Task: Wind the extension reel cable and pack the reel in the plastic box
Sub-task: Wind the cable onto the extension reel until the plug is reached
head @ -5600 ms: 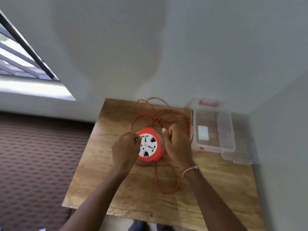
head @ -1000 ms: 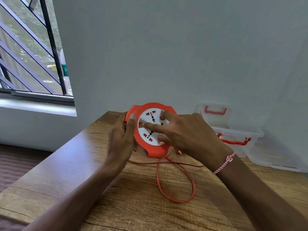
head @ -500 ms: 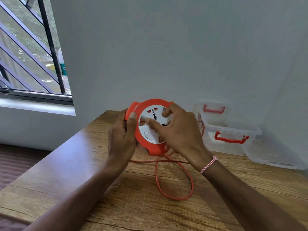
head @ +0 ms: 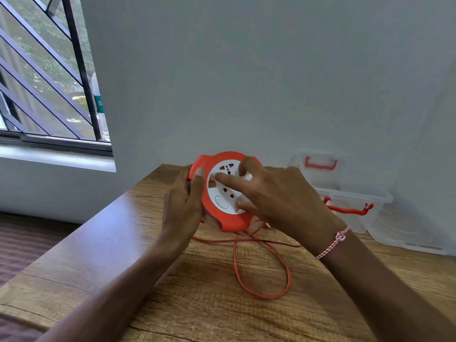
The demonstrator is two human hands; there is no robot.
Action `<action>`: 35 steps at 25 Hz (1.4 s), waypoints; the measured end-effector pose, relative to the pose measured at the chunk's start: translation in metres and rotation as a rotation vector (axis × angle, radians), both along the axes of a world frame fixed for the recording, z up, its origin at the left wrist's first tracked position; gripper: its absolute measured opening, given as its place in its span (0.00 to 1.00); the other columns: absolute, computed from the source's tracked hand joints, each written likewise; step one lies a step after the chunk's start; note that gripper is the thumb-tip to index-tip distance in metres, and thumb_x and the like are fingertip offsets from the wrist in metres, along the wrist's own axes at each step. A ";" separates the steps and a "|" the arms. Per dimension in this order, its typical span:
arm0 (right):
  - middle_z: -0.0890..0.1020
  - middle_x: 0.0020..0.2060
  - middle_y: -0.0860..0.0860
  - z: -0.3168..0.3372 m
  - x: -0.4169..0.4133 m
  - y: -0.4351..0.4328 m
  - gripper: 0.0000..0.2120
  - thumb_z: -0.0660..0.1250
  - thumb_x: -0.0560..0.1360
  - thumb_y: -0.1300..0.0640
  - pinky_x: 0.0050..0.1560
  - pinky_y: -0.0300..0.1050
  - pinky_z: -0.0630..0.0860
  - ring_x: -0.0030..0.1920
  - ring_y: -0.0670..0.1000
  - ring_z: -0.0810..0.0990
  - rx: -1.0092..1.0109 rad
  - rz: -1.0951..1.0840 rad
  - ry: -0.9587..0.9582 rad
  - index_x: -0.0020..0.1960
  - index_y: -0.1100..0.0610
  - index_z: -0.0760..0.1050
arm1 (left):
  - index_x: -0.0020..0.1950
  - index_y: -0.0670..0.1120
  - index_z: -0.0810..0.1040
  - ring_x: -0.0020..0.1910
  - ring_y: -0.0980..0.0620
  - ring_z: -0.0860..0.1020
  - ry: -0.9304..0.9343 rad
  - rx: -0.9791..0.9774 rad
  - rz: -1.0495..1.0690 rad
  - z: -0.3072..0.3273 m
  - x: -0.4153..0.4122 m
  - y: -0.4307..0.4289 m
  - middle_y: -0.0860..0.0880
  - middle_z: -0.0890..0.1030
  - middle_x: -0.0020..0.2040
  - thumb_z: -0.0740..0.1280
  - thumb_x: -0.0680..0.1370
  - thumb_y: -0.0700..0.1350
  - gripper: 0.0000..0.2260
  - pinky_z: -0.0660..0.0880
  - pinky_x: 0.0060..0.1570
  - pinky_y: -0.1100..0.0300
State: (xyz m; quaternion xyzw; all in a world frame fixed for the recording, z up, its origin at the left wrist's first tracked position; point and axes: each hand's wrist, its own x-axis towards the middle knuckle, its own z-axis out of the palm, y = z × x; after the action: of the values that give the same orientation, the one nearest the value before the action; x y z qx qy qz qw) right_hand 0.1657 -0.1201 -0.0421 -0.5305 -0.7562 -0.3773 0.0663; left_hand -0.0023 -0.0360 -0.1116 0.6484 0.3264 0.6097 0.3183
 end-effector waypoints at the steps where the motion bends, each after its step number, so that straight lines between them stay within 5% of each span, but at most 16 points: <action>1: 0.81 0.58 0.53 0.002 0.000 0.000 0.33 0.72 0.75 0.41 0.29 0.39 0.65 0.38 0.53 0.83 0.011 0.012 -0.021 0.76 0.40 0.63 | 0.65 0.56 0.75 0.43 0.57 0.87 0.003 -0.004 -0.016 0.001 0.000 0.000 0.62 0.86 0.45 0.58 0.82 0.57 0.14 0.82 0.36 0.64; 5: 0.78 0.65 0.54 0.000 0.004 0.006 0.31 0.59 0.82 0.40 0.34 0.42 0.67 0.46 0.55 0.84 -0.126 0.030 -0.103 0.80 0.36 0.48 | 0.61 0.60 0.75 0.43 0.58 0.87 0.017 -0.013 -0.039 0.003 -0.001 -0.003 0.66 0.85 0.46 0.58 0.80 0.59 0.13 0.82 0.36 0.64; 7: 0.82 0.60 0.53 0.000 0.005 0.010 0.31 0.62 0.80 0.38 0.36 0.42 0.69 0.45 0.55 0.85 -0.092 0.046 -0.087 0.79 0.37 0.54 | 0.58 0.62 0.75 0.43 0.58 0.87 0.035 -0.003 -0.040 0.004 -0.001 -0.004 0.65 0.85 0.46 0.58 0.80 0.59 0.10 0.83 0.36 0.62; 9: 0.87 0.45 0.52 -0.007 0.005 0.008 0.31 0.68 0.74 0.34 0.34 0.40 0.67 0.36 0.54 0.84 0.018 0.076 0.015 0.74 0.40 0.67 | 0.57 0.62 0.76 0.43 0.56 0.87 0.043 0.019 -0.028 0.003 -0.002 -0.005 0.61 0.86 0.46 0.58 0.82 0.58 0.09 0.84 0.37 0.57; 11: 0.86 0.38 0.51 -0.012 0.004 0.008 0.32 0.67 0.71 0.29 0.32 0.40 0.70 0.32 0.53 0.82 0.109 0.086 0.203 0.70 0.44 0.74 | 0.59 0.59 0.77 0.43 0.53 0.86 0.031 0.040 -0.012 0.001 0.000 -0.007 0.57 0.86 0.47 0.57 0.83 0.56 0.11 0.85 0.39 0.53; 16: 0.85 0.48 0.47 -0.024 -0.016 0.010 0.28 0.71 0.68 0.30 0.33 0.36 0.78 0.42 0.48 0.84 0.046 0.005 0.994 0.56 0.50 0.74 | 0.64 0.55 0.75 0.46 0.58 0.87 -0.010 0.057 -0.007 0.000 0.006 -0.011 0.60 0.86 0.49 0.58 0.82 0.55 0.14 0.82 0.39 0.64; 18: 0.85 0.48 0.46 -0.021 -0.012 0.010 0.25 0.71 0.69 0.31 0.38 0.40 0.82 0.43 0.47 0.84 -0.007 0.007 1.090 0.55 0.49 0.75 | 0.67 0.52 0.75 0.47 0.57 0.87 -0.007 0.049 -0.007 -0.002 0.005 -0.008 0.57 0.85 0.52 0.58 0.82 0.57 0.18 0.83 0.40 0.63; 21: 0.83 0.51 0.47 -0.007 0.005 0.006 0.25 0.71 0.72 0.35 0.42 0.44 0.83 0.43 0.48 0.84 0.004 0.089 0.620 0.63 0.47 0.72 | 0.68 0.49 0.75 0.46 0.56 0.87 -0.022 0.040 0.009 -0.003 0.003 -0.003 0.54 0.85 0.52 0.57 0.81 0.58 0.21 0.83 0.38 0.62; 25: 0.77 0.62 0.52 -0.001 0.013 0.005 0.30 0.69 0.76 0.40 0.34 0.40 0.73 0.48 0.52 0.82 -0.047 0.064 0.092 0.75 0.41 0.62 | 0.62 0.54 0.76 0.44 0.56 0.87 -0.018 0.037 0.020 -0.002 0.002 -0.004 0.54 0.85 0.47 0.57 0.82 0.58 0.15 0.83 0.37 0.62; 29: 0.78 0.64 0.56 -0.008 0.016 0.010 0.35 0.73 0.74 0.44 0.35 0.46 0.80 0.53 0.56 0.84 -0.065 0.081 -0.024 0.77 0.39 0.62 | 0.65 0.54 0.76 0.44 0.57 0.87 0.002 -0.002 0.002 -0.003 0.002 -0.001 0.56 0.86 0.49 0.57 0.82 0.58 0.17 0.83 0.38 0.64; 35: 0.87 0.49 0.53 -0.014 0.010 0.011 0.31 0.73 0.71 0.36 0.37 0.44 0.79 0.39 0.55 0.86 0.063 0.134 0.076 0.71 0.42 0.72 | 0.60 0.60 0.76 0.42 0.57 0.87 0.021 0.033 -0.006 0.000 0.001 -0.007 0.64 0.85 0.45 0.58 0.82 0.57 0.11 0.83 0.36 0.63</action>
State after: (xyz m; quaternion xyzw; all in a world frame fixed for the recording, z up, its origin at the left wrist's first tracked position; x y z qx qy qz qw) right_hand 0.1760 -0.1088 -0.0558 -0.4902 -0.7746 -0.3754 0.1366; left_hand -0.0012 -0.0428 -0.1119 0.6608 0.3178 0.6072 0.3060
